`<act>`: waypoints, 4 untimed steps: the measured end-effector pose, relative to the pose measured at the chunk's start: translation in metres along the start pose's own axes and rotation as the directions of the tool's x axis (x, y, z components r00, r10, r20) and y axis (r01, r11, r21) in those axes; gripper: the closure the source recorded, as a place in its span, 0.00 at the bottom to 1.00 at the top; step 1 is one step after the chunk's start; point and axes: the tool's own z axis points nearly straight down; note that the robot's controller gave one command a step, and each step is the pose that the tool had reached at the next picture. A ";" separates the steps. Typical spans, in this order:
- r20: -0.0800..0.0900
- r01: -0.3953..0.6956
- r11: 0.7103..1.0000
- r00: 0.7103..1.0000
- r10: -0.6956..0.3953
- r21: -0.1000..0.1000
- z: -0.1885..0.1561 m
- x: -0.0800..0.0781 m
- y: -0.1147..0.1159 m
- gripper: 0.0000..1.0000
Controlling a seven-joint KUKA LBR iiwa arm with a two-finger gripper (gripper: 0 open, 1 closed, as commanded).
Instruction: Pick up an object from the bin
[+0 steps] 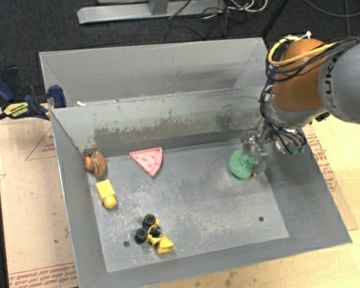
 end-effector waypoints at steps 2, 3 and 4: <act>-0.003 0.000 1.000 1.000 0.000 -0.001 -0.009 0.000 0.000 1.00; -0.007 0.000 1.000 1.000 0.000 -0.003 -0.016 0.001 0.001 1.00; -0.014 0.001 1.000 1.000 -0.001 -0.005 -0.030 0.002 0.002 1.00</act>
Offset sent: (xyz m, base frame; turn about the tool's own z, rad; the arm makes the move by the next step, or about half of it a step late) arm -0.0001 0.0001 0.0173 0.0000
